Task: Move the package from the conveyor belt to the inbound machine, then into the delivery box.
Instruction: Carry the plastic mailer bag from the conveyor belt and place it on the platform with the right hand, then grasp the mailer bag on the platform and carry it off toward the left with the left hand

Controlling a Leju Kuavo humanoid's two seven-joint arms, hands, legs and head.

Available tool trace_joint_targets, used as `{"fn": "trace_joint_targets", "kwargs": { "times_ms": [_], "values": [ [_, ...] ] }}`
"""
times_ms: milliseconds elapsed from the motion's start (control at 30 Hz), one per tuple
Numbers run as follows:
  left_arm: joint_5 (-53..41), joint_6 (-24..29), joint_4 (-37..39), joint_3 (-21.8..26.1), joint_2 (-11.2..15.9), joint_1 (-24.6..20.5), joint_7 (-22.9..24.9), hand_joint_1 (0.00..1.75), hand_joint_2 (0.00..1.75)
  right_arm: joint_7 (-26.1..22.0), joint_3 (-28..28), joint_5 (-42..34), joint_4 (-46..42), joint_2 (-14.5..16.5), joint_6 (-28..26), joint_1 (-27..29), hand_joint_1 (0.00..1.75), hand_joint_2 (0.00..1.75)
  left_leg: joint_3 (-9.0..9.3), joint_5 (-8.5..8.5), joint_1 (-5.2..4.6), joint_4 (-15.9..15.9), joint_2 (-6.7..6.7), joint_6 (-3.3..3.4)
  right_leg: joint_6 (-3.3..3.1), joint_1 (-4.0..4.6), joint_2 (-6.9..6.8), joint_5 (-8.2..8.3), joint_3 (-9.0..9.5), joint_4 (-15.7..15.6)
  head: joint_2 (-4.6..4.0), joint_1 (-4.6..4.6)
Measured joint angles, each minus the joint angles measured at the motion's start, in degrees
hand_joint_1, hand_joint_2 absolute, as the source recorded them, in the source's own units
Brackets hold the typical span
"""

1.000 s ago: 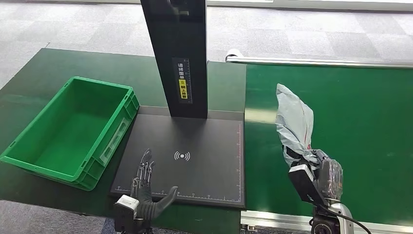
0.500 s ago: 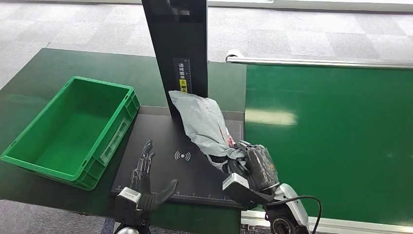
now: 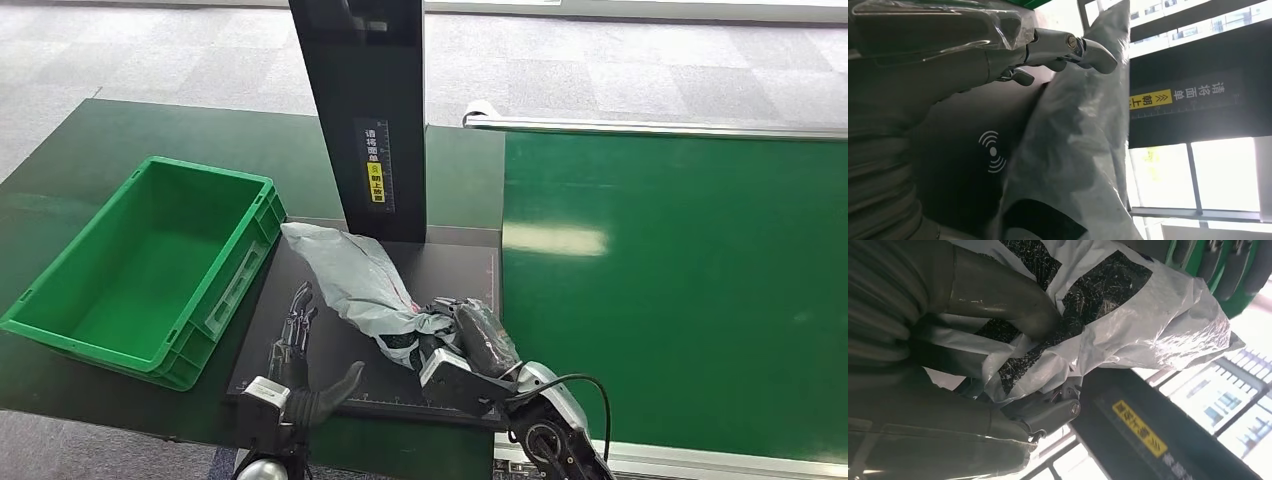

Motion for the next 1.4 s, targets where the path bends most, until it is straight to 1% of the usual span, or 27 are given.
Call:
{"fn": "trace_joint_targets", "kwargs": {
  "times_ms": [67,233,300,333,467,567,633,767,867,1100,1167,1233,1400],
  "values": [
    [0.1,-0.1,0.4,0.0,-0.1,-0.2,0.1,0.0,1.75,-0.7,0.6,-1.8,3.8,0.9,1.1,-1.3,0.0,1.75,0.0,0.0,0.0,0.0,0.0,0.0,0.0,0.0,0.0,0.0,0.0,0.0,0.0,0.0],
    [0.1,-0.1,0.6,0.2,-0.6,-0.3,1.0,0.0,1.75,-2.0,1.2,-6.4,10.8,2.3,2.2,-2.6,0.0,1.75,-0.02,-0.01,0.0,0.0,-0.03,0.0,0.0,-0.01,-0.02,0.0,-0.03,0.0,0.0,0.01],
    [-0.2,-0.1,0.6,0.3,-0.7,-0.2,1.3,0.0,1.75,-2.9,0.6,-10.2,11.8,2.2,3.7,-2.4,0.0,1.75,-0.03,-0.01,-0.01,0.0,-0.02,0.0,0.0,-0.01,-0.01,0.0,-0.06,0.0,0.0,0.01],
    [-0.5,-0.1,0.6,0.4,-0.7,-0.2,1.4,0.0,1.75,-3.5,-0.1,-13.1,12.0,2.1,5.3,-2.1,0.0,1.75,-0.03,-0.01,-0.01,0.0,-0.02,0.0,0.0,-0.01,-0.01,0.0,-0.07,0.0,0.0,0.01],
    [-4.0,0.8,0.6,1.1,-0.6,-0.4,1.5,0.0,1.75,-6.3,-5.2,-26.7,12.5,1.4,13.1,0.1,0.0,1.75,-0.03,-0.01,-0.01,0.0,-0.03,0.0,0.0,-0.02,-0.02,0.0,-0.08,0.0,0.0,0.0],
    [-7.5,1.8,0.6,2.4,-0.1,-1.0,1.3,0.0,1.75,-9.5,-9.8,-32.7,12.7,0.3,17.1,2.6,0.0,1.75,-0.03,-0.01,-0.01,0.0,-0.04,0.0,0.0,-0.02,-0.02,0.0,-0.06,0.0,0.0,0.01],
    [-9.5,1.8,0.3,3.9,0.2,-1.4,1.1,0.0,1.75,-10.8,-12.7,-35.2,12.6,-0.1,18.9,4.3,0.0,1.75,-0.03,-0.01,-0.01,0.0,-0.04,0.0,0.0,-0.01,-0.01,0.0,-0.06,0.0,0.0,0.0],
    [-12.9,1.2,-1.5,6.7,0.6,-1.7,1.2,0.0,1.75,-10.9,-18.5,-37.0,11.4,-0.6,20.0,6.6,0.0,1.75,-0.03,-0.01,0.0,0.0,-0.04,0.0,0.0,-0.01,-0.01,0.0,-0.07,0.0,0.0,0.0],
    [-15.1,1.4,-2.6,7.9,0.7,-1.7,1.4,0.0,1.75,-10.3,-21.4,-37.2,10.2,-0.6,20.2,7.6,0.0,1.75,-0.03,-0.01,0.0,0.0,-0.03,0.0,0.0,-0.01,-0.01,0.0,-0.08,0.0,0.0,0.01],
    [-28.0,6.4,-5.2,9.8,1.6,-1.6,3.4,0.0,1.75,-8.6,-28.0,-36.5,5.2,1.0,21.0,10.3,0.0,1.75,-0.04,-0.02,0.0,0.0,-0.03,0.0,0.0,-0.01,0.0,0.0,-0.07,0.0,0.0,0.0],
    [-32.9,7.4,-5.6,10.0,2.2,-1.7,4.3,0.0,1.75,-8.3,-29.5,-36.1,4.4,1.5,21.3,10.5,0.0,1.75,-0.04,-0.01,0.0,0.0,-0.02,0.0,0.0,-0.01,-0.01,0.0,-0.07,0.0,0.0,-0.01],
    [-35.8,7.7,-5.7,10.0,2.6,-1.7,4.7,0.0,1.75,-8.3,-30.3,-36.0,4.1,1.8,21.3,10.5,0.0,1.75,-0.04,-0.01,0.0,0.0,-0.02,0.0,0.0,-0.01,-0.01,0.0,-0.07,0.0,0.0,0.0],
    [-36.9,8.0,-5.9,10.0,3.2,-1.7,5.0,0.0,1.75,-8.2,-31.4,-35.9,3.5,2.2,21.3,10.5,0.0,1.75,-0.04,-0.01,0.0,0.0,-0.02,0.0,0.0,-0.01,-0.01,0.0,-0.07,0.0,0.0,0.01]
  ]
}}
